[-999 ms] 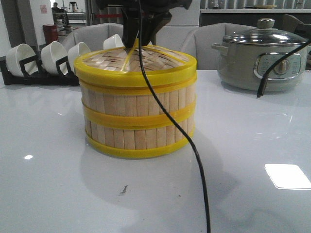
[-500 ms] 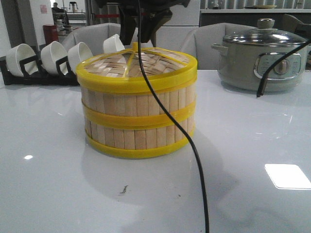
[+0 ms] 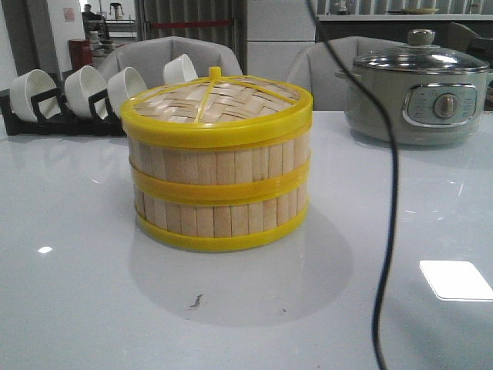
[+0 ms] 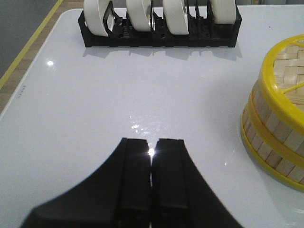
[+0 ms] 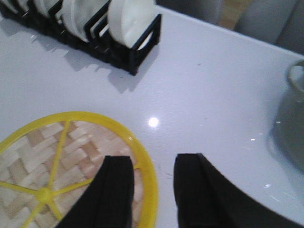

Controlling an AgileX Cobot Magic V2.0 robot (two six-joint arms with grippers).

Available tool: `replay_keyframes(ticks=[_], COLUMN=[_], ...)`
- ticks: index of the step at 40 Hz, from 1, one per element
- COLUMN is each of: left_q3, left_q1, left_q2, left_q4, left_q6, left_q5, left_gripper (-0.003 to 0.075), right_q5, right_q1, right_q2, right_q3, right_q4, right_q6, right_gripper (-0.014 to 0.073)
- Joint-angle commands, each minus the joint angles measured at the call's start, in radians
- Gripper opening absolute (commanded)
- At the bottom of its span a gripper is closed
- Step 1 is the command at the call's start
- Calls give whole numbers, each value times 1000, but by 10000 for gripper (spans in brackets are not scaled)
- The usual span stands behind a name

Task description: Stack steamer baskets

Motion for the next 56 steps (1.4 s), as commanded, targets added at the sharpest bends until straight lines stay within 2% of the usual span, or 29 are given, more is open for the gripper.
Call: replay_keyframes(ticks=[1,16,28,42,56], left_q3=[-28,-28,-28,-28,-28], left_q1=[-2,-2,-2,-2,-2], left_q2=[-8,-8,-8,-8,-8], left_q4=[0,0,0,0,0], left_q6=[-6,-6,-6,-6,-6], left_q5=[-86,-86,-86,-86,-86], left_gripper=[85,85,85,85,85], right_q5=[-165,-464,-514,-686,-700], right_q1=[-67,-324,-445,-469,-469], right_q2=[-175,-686,-1017,-1235,-1301], right_q3=[110,725,1078,1363,1428], right_q4=[-11,-11,-11,-11,-11], right_q6=[-12,-12,-12,-12,-12], right_gripper=[333,332,332,332,330])
